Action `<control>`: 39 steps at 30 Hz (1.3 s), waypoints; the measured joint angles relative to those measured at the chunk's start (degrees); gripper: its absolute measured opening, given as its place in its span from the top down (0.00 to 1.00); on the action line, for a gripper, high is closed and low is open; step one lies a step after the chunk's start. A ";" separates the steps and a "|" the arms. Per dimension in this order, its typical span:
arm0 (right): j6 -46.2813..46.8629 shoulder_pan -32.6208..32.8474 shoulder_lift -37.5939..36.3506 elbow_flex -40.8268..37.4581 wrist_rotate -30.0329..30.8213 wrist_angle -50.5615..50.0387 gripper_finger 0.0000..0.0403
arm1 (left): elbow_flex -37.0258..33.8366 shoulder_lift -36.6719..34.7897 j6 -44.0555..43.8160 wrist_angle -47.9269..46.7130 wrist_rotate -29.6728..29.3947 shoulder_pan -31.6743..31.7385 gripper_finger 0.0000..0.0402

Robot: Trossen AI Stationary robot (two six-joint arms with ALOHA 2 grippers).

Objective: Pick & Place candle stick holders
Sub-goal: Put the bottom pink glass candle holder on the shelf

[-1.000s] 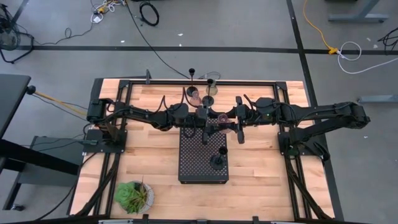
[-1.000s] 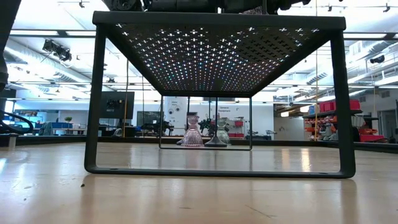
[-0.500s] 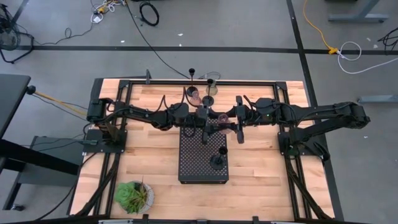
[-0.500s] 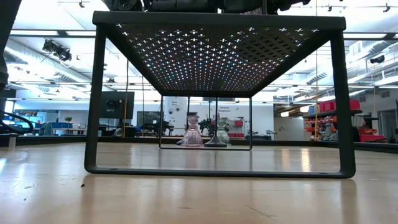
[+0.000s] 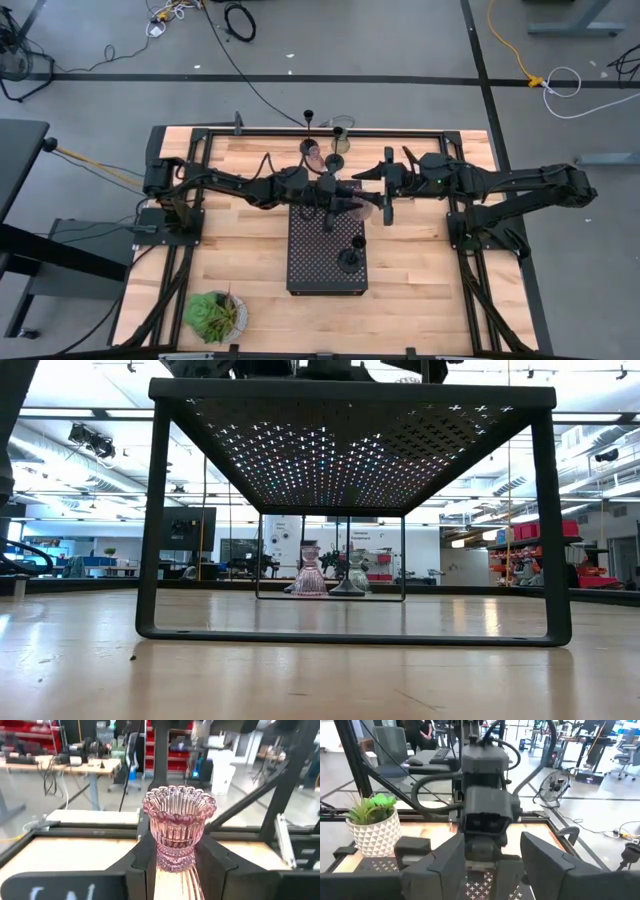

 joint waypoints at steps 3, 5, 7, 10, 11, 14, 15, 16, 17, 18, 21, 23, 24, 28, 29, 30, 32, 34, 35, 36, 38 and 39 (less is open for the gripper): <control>-0.03 0.00 -0.52 -0.22 -0.01 0.16 0.53 | 0.29 -0.48 -0.16 1.01 0.15 0.12 0.74; -0.01 0.00 -1.53 -0.21 0.50 0.45 0.53 | 0.25 -0.44 -0.14 -0.08 0.09 0.13 0.74; -0.01 0.00 -2.20 -0.22 1.68 -0.20 0.54 | 0.21 -0.33 -0.12 -0.34 -0.02 0.14 0.74; 0.70 0.00 -3.50 -0.24 2.71 -3.26 0.56 | 0.21 -0.99 0.15 -1.16 -0.01 0.37 0.74; 1.01 0.00 -3.98 -0.24 2.90 -4.19 0.56 | 0.23 -1.28 0.27 -1.86 -0.08 0.48 0.74; 1.43 0.00 -5.21 -0.29 3.81 -7.79 0.57 | 0.23 -2.56 0.69 -5.35 -0.95 1.04 0.74; 1.44 0.02 -5.47 -0.29 4.18 -8.62 0.58 | 0.21 -3.18 1.09 -6.55 -1.13 1.20 0.74; 1.45 0.02 -5.80 -0.30 4.18 -9.41 0.58 | 0.22 -3.66 1.42 -6.96 -1.56 1.28 0.74; 1.45 0.02 -6.09 -0.31 4.19 -10.04 0.59 | 0.26 -4.37 1.62 -8.08 -2.27 1.44 0.74; 1.45 0.02 -6.26 -0.31 4.19 -10.27 0.59 | 0.26 -4.98 1.76 -9.36 -2.52 1.54 0.74; 1.52 0.02 -6.23 -0.35 4.16 -10.83 0.60 | 0.26 -6.62 2.71 -13.54 -2.69 1.58 0.74; 1.48 0.02 -6.23 -0.37 4.19 -10.87 0.60 | 0.26 -8.22 3.29 -17.68 -3.49 1.56 0.74; 1.48 0.02 -6.23 -0.37 4.19 -11.07 0.60 | 0.26 -8.86 3.39 -18.89 -4.43 1.46 0.74; 1.45 0.02 -6.21 -0.39 4.19 -11.55 0.60 | 0.28 -12.01 3.54 -26.58 -6.71 1.07 0.74; 1.45 0.02 -6.21 -0.39 4.19 -11.57 0.60 | 0.28 -12.78 3.55 -28.17 -6.97 0.90 0.74; 1.45 0.02 -6.21 -0.39 4.19 -11.62 0.60 | 0.28 -13.70 3.55 -29.66 -7.63 0.66 0.74; 1.23 0.02 -6.21 -0.42 4.19 -12.17 0.60 | 0.28 -15.57 3.53 -32.81 -9.22 -0.10 0.74; 1.00 0.02 -6.19 -0.42 4.21 -12.38 0.60 | 0.28 -17.58 3.46 -36.85 -11.15 -1.13 0.74; 0.99 0.02 -6.19 -0.42 4.21 -12.34 0.60 | 0.28 -18.35 3.14 -37.72 -12.11 -1.79 0.74; 0.99 0.02 -6.16 -0.42 4.21 -12.35 0.60 | 0.30 -19.32 3.01 -39.48 -12.73 -2.57 0.74; 0.99 0.01 -6.16 -0.42 4.21 -12.26 0.60 | 0.26 -21.00 2.85 -41.83 -14.35 -4.33 0.74; 0.99 0.00 -6.14 -0.42 4.21 -12.28 0.60 | 0.27 -21.81 2.62 -42.88 -15.36 -5.37 0.74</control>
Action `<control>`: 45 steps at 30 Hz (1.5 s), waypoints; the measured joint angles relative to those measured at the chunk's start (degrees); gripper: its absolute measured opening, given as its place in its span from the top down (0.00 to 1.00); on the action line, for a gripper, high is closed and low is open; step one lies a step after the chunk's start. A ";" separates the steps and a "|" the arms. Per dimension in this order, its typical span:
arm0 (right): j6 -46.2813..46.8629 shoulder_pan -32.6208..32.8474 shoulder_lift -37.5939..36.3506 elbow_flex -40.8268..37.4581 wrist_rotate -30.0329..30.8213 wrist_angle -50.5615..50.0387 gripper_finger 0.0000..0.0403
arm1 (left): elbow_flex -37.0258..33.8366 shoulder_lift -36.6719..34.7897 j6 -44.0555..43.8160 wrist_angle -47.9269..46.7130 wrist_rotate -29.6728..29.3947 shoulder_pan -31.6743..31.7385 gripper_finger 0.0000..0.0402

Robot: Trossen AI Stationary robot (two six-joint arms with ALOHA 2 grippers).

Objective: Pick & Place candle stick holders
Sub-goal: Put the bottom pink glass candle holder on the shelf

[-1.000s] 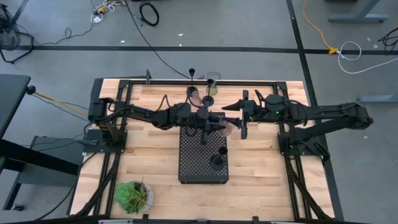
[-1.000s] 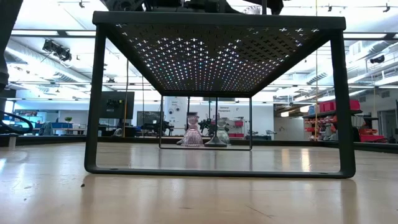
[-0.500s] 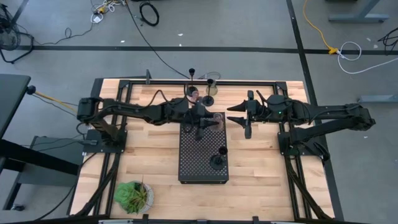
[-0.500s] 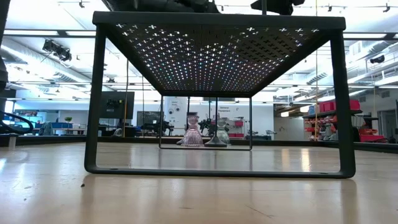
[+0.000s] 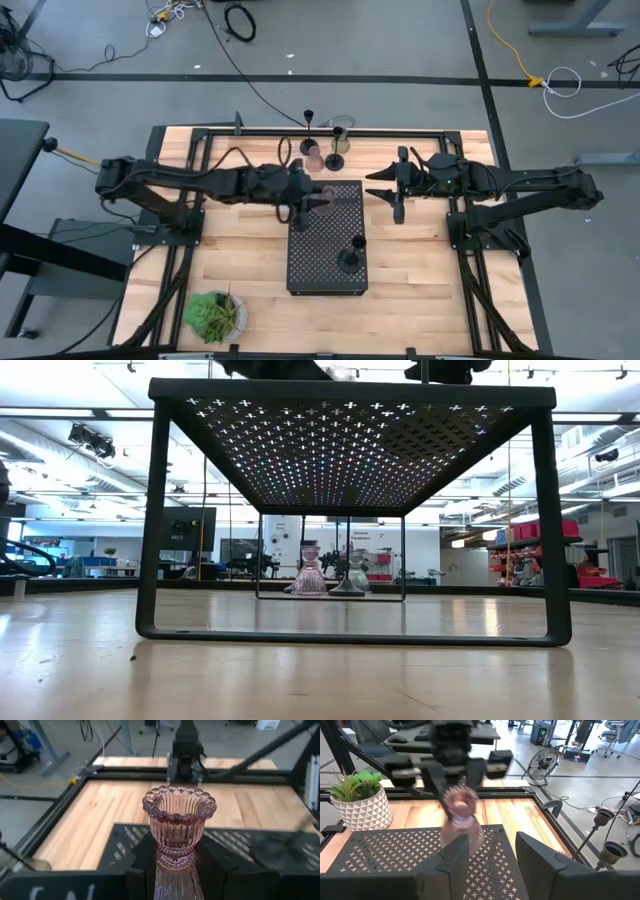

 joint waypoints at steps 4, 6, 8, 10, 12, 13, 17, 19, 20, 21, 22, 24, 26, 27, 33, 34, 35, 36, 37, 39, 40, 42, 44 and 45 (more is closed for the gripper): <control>0.00 0.00 0.00 -0.01 0.07 0.25 0.60 | 0.00 -2.76 -1.40 -4.65 -4.84 -4.86 0.74; -0.02 0.00 0.00 -0.01 0.34 0.34 0.60 | 0.00 -3.57 -2.26 -6.34 -7.82 -7.68 0.74; -0.02 0.02 0.00 -0.01 1.39 0.39 0.60 | 0.00 -3.78 -3.01 -7.41 -10.32 -10.31 0.74; 0.03 0.02 0.00 -0.01 2.21 0.44 0.60 | 0.00 -3.77 -4.11 -8.96 -13.37 -12.98 0.74; 0.28 0.02 0.00 -0.01 3.15 0.47 0.60 | 0.00 -3.65 -5.65 -9.32 -15.78 -15.74 0.74; 0.31 0.00 0.00 -0.01 3.35 0.51 0.60 | 0.00 -3.57 -6.31 -9.42 -16.88 -17.02 0.74; 0.36 0.01 0.00 -0.01 3.98 0.53 0.60 | -2.47 -3.53 -7.70 -4.86 -21.77 -22.87 0.74; 0.42 0.01 0.00 -0.01 4.02 0.61 0.60 | -4.91 -3.62 -9.43 -2.80 -24.51 -25.69 0.74; 0.42 0.02 0.00 -0.01 4.02 0.80 0.60 | -6.31 -3.64 -10.65 -1.56 -25.98 -27.06 0.74; 0.42 0.02 0.00 -0.01 4.02 1.03 0.60 | -7.77 -3.64 -11.28 0.56 -27.54 -28.32 0.74; 0.42 0.02 0.00 -0.04 4.02 1.34 0.60 | -9.21 -3.64 -11.77 3.12 -29.04 -29.51 0.74; 0.41 0.00 0.00 -0.04 4.02 2.13 0.60 | -12.38 -3.63 -11.73 10.28 -31.48 -31.32 0.74; 0.09 0.01 0.00 -0.04 4.06 2.99 0.60 | -15.51 -3.56 -9.79 18.64 -31.70 -32.72 0.74; 0.02 0.02 0.00 -0.04 4.07 3.44 0.60 | -16.82 -3.55 -8.55 22.71 -31.71 -33.38 0.74; 0.01 0.02 0.00 -0.06 4.07 4.60 0.60 | -22.93 -3.49 -8.05 32.05 -32.77 -34.32 0.74; 0.00 0.01 0.00 -0.06 4.07 4.74 0.60 | -23.28 -3.49 -8.65 32.54 -33.13 -33.82 0.74; 0.00 0.02 0.00 -0.06 4.07 4.87 0.60 | -23.50 -3.52 -8.91 33.06 -33.31 -33.42 0.74; 0.01 0.01 0.00 -0.06 4.07 4.92 0.60 | -23.56 -3.53 -8.85 33.34 -33.21 -33.10 0.74; 0.00 0.02 0.00 -0.06 4.07 4.90 0.60 | -23.61 -3.53 -8.57 34.06 -32.24 -32.80 0.74; 0.03 0.02 0.00 -0.06 4.07 4.90 0.60 | -23.60 -3.32 -8.42 36.23 -28.87 -31.94 0.74; 0.07 0.02 0.00 -0.06 4.07 4.90 0.60 | -23.50 -2.93 -8.62 36.66 -28.00 -31.53 0.74; 0.13 0.02 0.00 -0.06 4.07 4.90 0.60 | -23.56 -1.81 -8.76 36.27 -26.88 -31.17 0.74; 0.13 0.01 0.00 -0.06 4.07 4.90 0.60 | -23.62 0.19 -8.71 38.69 -25.46 -30.65 0.74; 0.16 0.01 0.02 -0.06 4.07 4.90 0.60 | -23.62 1.25 -8.72 40.68 -24.78 -30.26 0.74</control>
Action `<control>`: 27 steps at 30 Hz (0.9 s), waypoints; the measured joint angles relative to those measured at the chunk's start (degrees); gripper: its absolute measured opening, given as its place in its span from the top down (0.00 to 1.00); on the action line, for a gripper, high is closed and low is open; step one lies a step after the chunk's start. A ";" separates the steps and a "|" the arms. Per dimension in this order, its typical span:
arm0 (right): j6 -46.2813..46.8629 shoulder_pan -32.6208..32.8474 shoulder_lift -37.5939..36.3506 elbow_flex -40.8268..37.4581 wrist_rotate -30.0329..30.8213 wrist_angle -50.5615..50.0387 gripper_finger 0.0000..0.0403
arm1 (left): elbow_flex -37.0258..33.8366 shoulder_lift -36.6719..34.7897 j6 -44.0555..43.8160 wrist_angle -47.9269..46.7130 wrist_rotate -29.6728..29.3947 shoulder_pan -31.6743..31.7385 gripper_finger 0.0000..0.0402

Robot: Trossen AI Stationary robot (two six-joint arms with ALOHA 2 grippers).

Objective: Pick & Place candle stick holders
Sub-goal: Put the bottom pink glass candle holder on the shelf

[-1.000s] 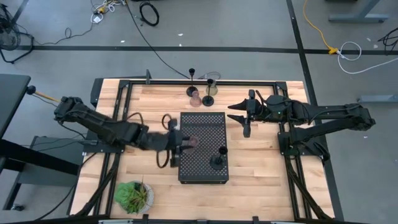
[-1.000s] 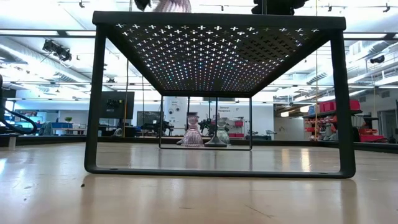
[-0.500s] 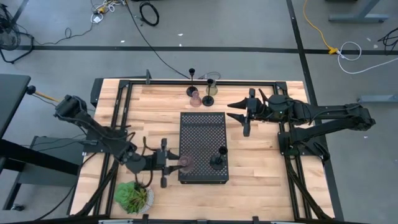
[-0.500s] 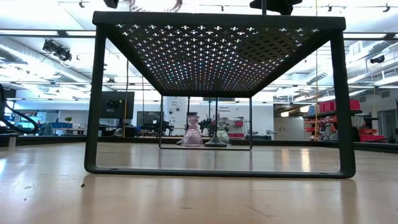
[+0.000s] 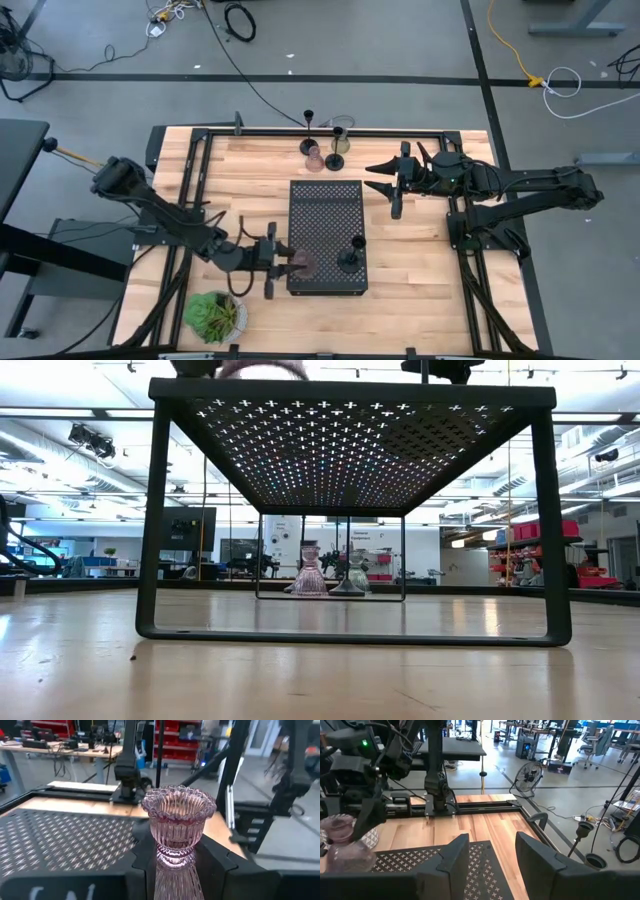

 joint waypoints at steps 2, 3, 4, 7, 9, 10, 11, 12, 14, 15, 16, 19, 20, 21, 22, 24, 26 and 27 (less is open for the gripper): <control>0.02 -0.01 0.00 0.00 0.00 0.11 0.60 | 0.00 1.92 0.61 3.64 1.94 0.81 0.74; 0.06 0.00 0.00 0.00 0.00 0.11 0.60 | 0.00 2.66 1.29 4.91 3.31 1.34 0.74; 0.06 0.00 0.00 0.00 0.00 0.14 0.60 | 0.02 3.05 1.40 5.26 4.52 1.79 0.74; 0.21 0.01 0.00 0.00 0.00 0.16 0.60 | 0.04 3.42 0.27 5.24 6.09 2.81 0.74; 0.27 0.01 0.00 0.00 0.00 0.22 0.60 | 0.04 3.46 -0.03 4.94 6.04 2.85 0.74; 0.28 0.01 0.00 0.00 0.00 0.22 0.60 | 0.04 3.46 -0.05 4.89 6.08 2.85 0.74; 0.28 -0.01 0.00 0.00 0.00 0.22 0.60 | 0.04 3.46 -0.05 4.71 6.09 2.83 0.74; 0.28 0.01 0.00 0.00 0.00 0.23 0.60 | 0.07 3.46 -0.07 4.30 6.11 2.81 0.74; 0.28 -0.01 0.00 0.00 0.00 0.29 0.60 | 0.08 3.46 -0.23 3.15 6.21 2.80 0.74; 0.28 0.01 0.00 0.00 0.00 0.31 0.60 | 0.09 3.48 -0.64 2.73 6.27 2.77 0.74; 0.28 0.01 0.00 0.00 0.00 0.33 0.60 | 0.09 3.48 -1.31 2.56 6.26 2.82 0.74; 0.26 0.00 0.00 0.00 0.00 0.36 0.60 | 0.09 3.48 -1.84 2.33 6.20 3.07 0.74; 0.26 0.00 0.00 0.00 0.00 0.38 0.60 | 0.09 3.47 -1.86 2.33 6.20 3.07 0.74; 0.26 0.01 0.00 0.00 0.00 0.38 0.60 | 0.09 3.47 -1.85 2.32 6.11 3.07 0.74; 0.26 0.01 0.00 0.00 0.00 0.38 0.60 | 0.09 3.47 -1.92 2.13 6.11 3.07 0.74; 0.26 0.01 0.00 0.00 0.00 0.40 0.60 | 0.09 3.48 -2.21 1.30 6.11 3.07 0.74; 0.26 0.00 0.00 0.00 0.00 0.42 0.60 | 0.09 3.48 -2.75 1.00 6.15 3.05 0.74; 0.26 -0.01 0.00 0.00 0.00 0.42 0.60 | 0.09 3.48 -2.81 1.02 6.15 3.05 0.74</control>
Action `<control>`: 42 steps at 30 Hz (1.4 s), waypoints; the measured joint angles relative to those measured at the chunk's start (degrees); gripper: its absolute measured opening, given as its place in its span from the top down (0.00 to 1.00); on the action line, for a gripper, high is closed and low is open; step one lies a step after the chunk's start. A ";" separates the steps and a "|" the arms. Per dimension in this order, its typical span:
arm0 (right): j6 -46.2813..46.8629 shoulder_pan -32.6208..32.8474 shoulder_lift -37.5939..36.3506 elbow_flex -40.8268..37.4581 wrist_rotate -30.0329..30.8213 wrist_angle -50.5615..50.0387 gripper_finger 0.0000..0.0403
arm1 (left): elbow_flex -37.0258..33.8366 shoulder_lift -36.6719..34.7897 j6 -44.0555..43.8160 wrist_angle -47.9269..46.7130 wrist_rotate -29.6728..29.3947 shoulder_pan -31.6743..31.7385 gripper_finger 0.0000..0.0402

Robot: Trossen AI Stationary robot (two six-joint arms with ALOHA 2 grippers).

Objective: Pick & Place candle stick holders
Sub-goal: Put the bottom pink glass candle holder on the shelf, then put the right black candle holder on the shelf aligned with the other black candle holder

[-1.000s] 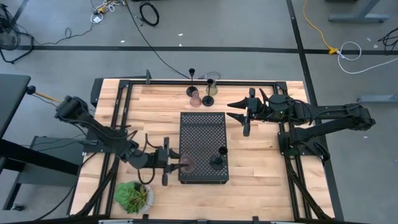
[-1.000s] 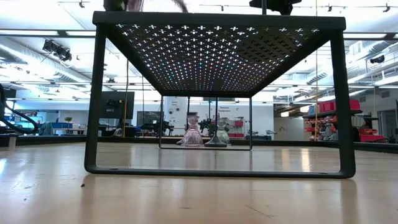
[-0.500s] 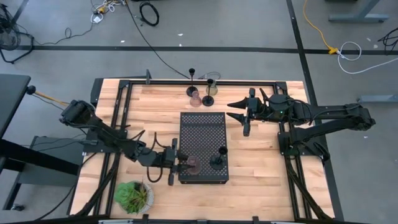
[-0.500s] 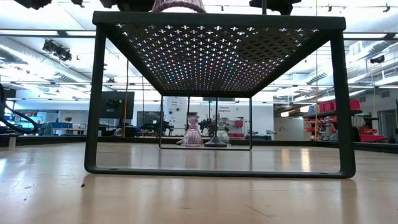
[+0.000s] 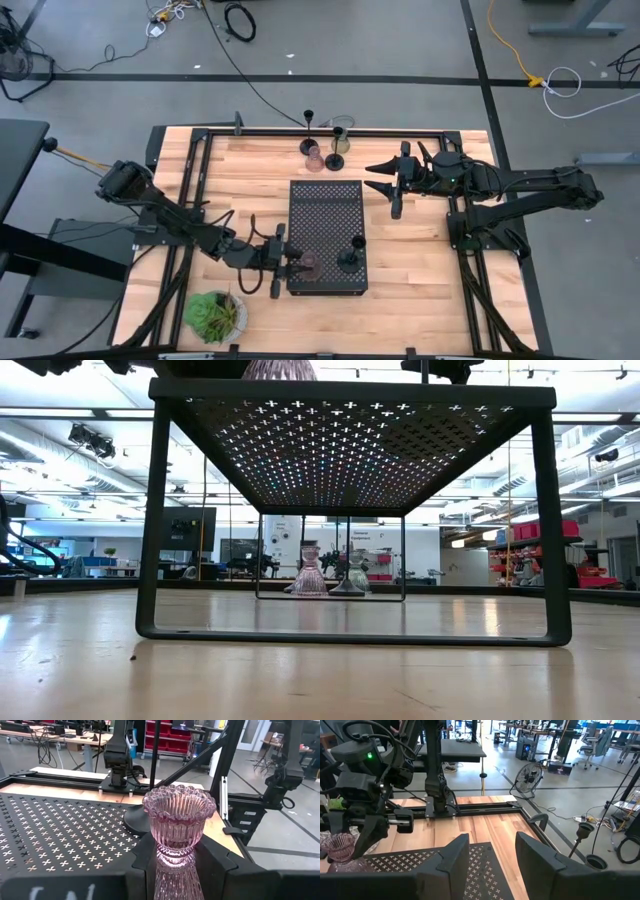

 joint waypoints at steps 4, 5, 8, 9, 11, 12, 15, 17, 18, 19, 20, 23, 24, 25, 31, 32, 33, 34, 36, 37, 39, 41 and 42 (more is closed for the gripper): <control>0.00 0.02 0.00 0.00 0.00 0.00 0.60 | 0.00 0.00 -0.16 -0.05 -0.02 0.02 0.74; 0.00 0.01 0.00 0.00 0.00 0.00 0.60 | 0.00 0.00 -0.21 -0.07 -0.02 0.02 0.74; 0.00 0.00 0.00 0.00 0.00 0.00 0.60 | 0.00 0.00 -0.28 -0.09 0.15 0.02 0.69; -0.01 0.01 0.00 0.00 0.00 0.00 0.60 | 0.00 0.00 -0.28 -0.10 0.18 0.00 0.66; 0.00 0.02 0.00 0.00 0.00 0.00 0.60 | 0.00 -0.01 -0.26 -0.09 0.22 -0.02 0.59; -0.01 0.01 0.00 0.00 0.00 0.00 0.60 | 0.00 0.00 -0.25 -0.05 0.22 -0.02 0.55; -0.01 0.02 0.00 0.00 0.00 0.00 0.60 | 0.02 0.00 -0.23 0.04 0.20 0.02 0.49; 0.00 -0.01 0.00 0.00 0.00 0.00 0.60 | 0.02 -0.01 -0.21 0.32 0.20 0.02 0.47; -0.01 0.01 0.00 0.00 0.00 0.00 0.60 | 0.02 -0.01 -0.21 0.51 0.20 0.02 0.47; -0.02 0.01 0.00 0.00 -0.02 0.00 0.60 | 0.02 -0.01 -0.19 0.61 0.20 0.01 0.46; -0.02 0.00 0.00 0.00 0.00 0.00 0.60 | 0.02 -0.02 -0.19 0.63 0.20 -0.02 0.46; -0.02 0.01 0.00 0.00 0.00 0.00 0.60 | 0.02 -0.02 0.37 0.76 0.18 0.00 0.46; -0.02 -0.01 0.00 0.00 0.00 0.00 0.60 | 0.02 -0.02 1.09 1.03 0.20 -0.02 0.46; -0.02 0.01 0.00 0.00 0.00 0.00 0.60 | 0.02 -0.01 1.65 1.67 0.19 -0.02 0.46; -0.03 0.01 0.00 0.00 0.00 0.00 0.60 | 0.04 -0.49 3.10 3.91 0.81 -0.07 0.45; -0.04 0.00 0.00 0.00 0.00 0.00 0.60 | 0.04 -0.78 3.25 4.12 0.87 -0.07 0.45; -0.03 -0.01 0.00 0.00 0.00 0.00 0.60 | 0.04 -1.14 3.38 4.19 0.93 -0.07 0.45; -0.04 0.02 0.00 0.00 0.00 0.00 0.60 | 0.04 -1.48 3.70 4.18 0.96 -0.07 0.45; -0.04 0.00 0.00 0.00 0.00 0.00 0.60 | 0.04 -2.30 4.56 4.12 0.98 -0.07 0.45; -0.04 -0.01 0.00 0.00 0.03 0.00 0.60 | 0.04 -2.71 5.12 4.19 0.98 -0.07 0.45; -0.04 0.02 0.00 0.00 1.37 0.00 0.60 | 0.04 -3.61 6.20 4.15 0.80 -0.07 0.45; -0.02 -0.01 0.00 0.00 4.36 -0.02 0.60 | 0.04 -4.52 8.40 4.03 -0.02 -0.06 0.45; 0.09 -0.03 0.01 0.00 6.16 -0.02 0.60 | 0.04 -5.03 9.82 4.01 -0.86 -0.07 0.45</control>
